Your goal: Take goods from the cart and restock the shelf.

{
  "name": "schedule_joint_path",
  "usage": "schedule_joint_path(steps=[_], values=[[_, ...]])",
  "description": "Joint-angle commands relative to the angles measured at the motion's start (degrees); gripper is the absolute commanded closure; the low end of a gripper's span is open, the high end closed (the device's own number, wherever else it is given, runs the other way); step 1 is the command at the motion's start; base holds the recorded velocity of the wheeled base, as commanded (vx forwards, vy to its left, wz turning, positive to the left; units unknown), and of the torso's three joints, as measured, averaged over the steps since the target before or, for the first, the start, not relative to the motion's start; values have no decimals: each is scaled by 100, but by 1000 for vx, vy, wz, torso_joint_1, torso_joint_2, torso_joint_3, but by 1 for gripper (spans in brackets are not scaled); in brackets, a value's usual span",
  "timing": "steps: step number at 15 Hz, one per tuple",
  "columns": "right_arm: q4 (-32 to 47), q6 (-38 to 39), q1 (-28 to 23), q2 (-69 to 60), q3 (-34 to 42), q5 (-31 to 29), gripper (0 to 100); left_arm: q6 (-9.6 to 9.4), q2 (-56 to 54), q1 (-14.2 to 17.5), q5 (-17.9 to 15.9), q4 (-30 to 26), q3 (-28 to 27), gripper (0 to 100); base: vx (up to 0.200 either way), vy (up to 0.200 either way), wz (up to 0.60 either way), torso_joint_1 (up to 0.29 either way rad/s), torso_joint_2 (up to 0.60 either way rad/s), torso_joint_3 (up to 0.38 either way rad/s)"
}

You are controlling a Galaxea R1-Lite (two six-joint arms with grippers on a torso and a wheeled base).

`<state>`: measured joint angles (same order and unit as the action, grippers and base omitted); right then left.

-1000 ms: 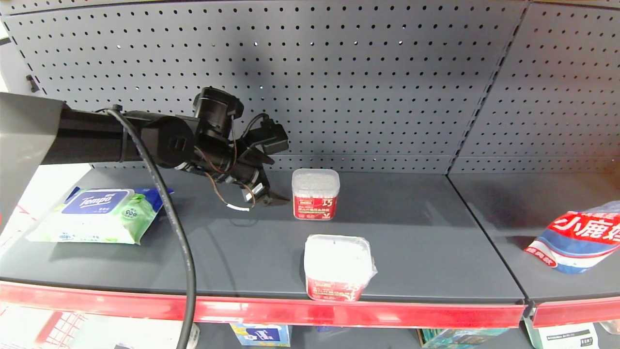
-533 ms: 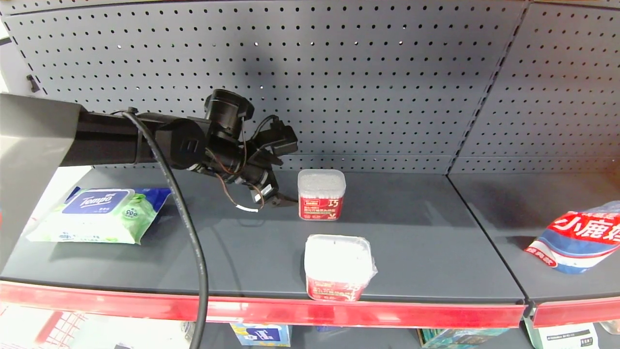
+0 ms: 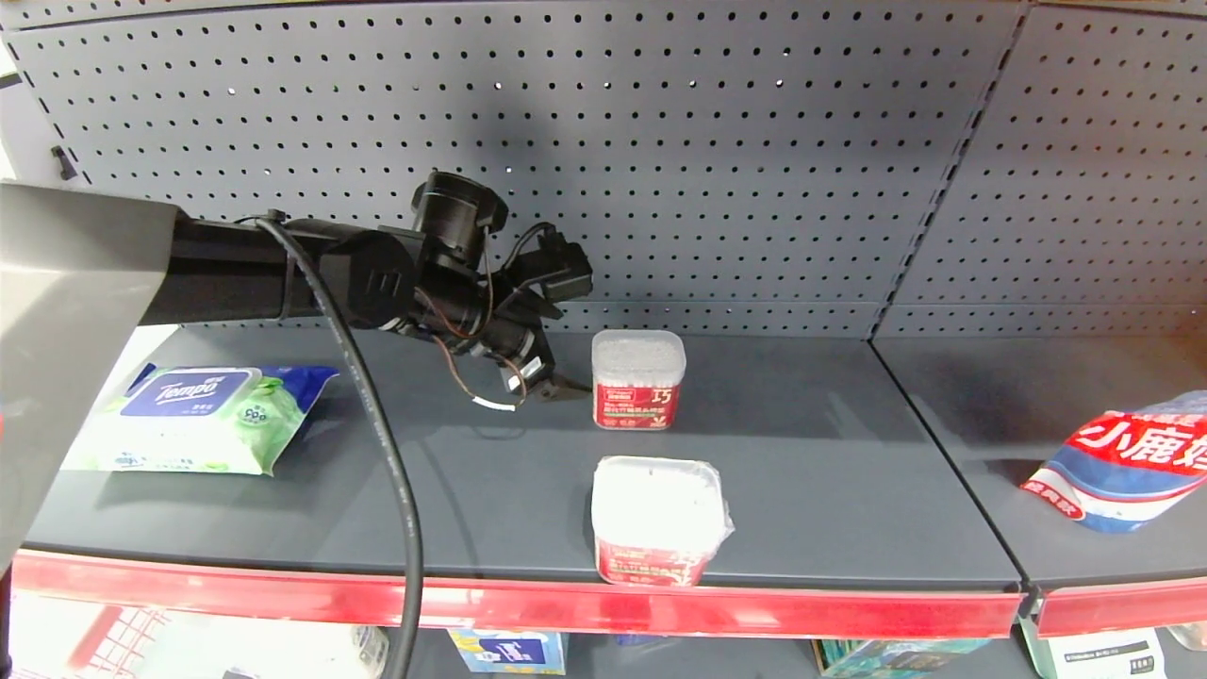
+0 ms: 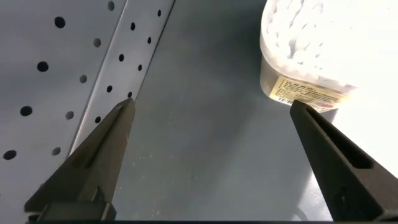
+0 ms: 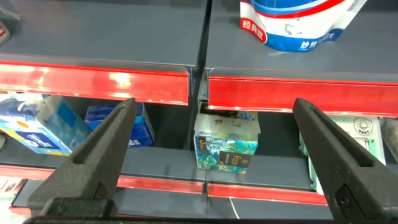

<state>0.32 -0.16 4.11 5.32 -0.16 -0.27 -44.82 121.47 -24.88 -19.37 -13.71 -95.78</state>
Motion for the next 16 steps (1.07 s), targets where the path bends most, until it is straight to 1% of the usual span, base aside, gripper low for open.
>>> schedule_joint_path(steps=[1, 3, 5, 6, 7, 8, 9, 10, 11, 12, 13, 14, 15, 16], values=[[3, -2, 2, 5, -2, 0, 0, 0, 17, -8, 3, 0, -11, 0, 0, 0, 0, 0, 0, 0], [3, -2, 2, 5, -2, 0, 0, 9, 9, -26, 39, 0, -11, 0, 0, 0, 0, 0, 0, 0], [3, -2, 2, 5, -2, 0, 0, 9, -202, 27, 39, 0, 165, 0, 0, 0, 0, 0, 0, 0], [-5, -2, 2, 5, -2, 0, 0, 202, -791, 317, 39, 9, 578, 0, 0, 0, 0, 0, 0, 0], [3, -2, 2, 5, -2, 0, 0, 642, -1336, 493, 39, 9, 930, 0, 0, 0, 0, 0, 0, 0], [3, -2, 2, 5, -2, 0, 0, 879, -1600, 572, 39, 9, 1097, 0, 0, 0, 0, 0, 0, 0], [3, -2, 2, 5, -2, 0, 0, 1802, -2681, 765, 118, 9, 1817, 0, 0, 0, 0, 0, 0, 0], [3, -2, 2, 5, -2, 0, 0, 2145, -3112, 827, 170, 9, 2125, 0, 0, 0, 0, 0, 0, 0], [3, -2, -7, 5, -2, 0, 0, 3155, -4324, 880, 408, 9, 2942, 0, 0, 0, 0, 0, 0, 0], [3, -2, 2, 5, -2, 0, 0, 3560, -4869, 880, 531, 0, 3276, 0, 0, 0, 0, 0, 0, 0], [3, -11, 2, 5, -2, 0, 0, 4254, -5757, 888, 654, -17, 3883, 0, 0, 0, 0, 0, 0, 0], [3, -2, 2, 5, -2, 0, 0, 4720, -6443, 941, 768, -52, 4340, 0, 0, 0, 0, 0, 0, 0], [3, -2, 2, 5, -2, 0, 0, 4931, -7181, 1108, 1014, -202, 4832, 0, 0, 0, 0, 0, 0, 0], [3, -2, 2, 5, -2, 0, 0, 4931, -7638, 1196, 1111, -360, 5069, 0, 0, 0, 0, 0, 0, 0]])
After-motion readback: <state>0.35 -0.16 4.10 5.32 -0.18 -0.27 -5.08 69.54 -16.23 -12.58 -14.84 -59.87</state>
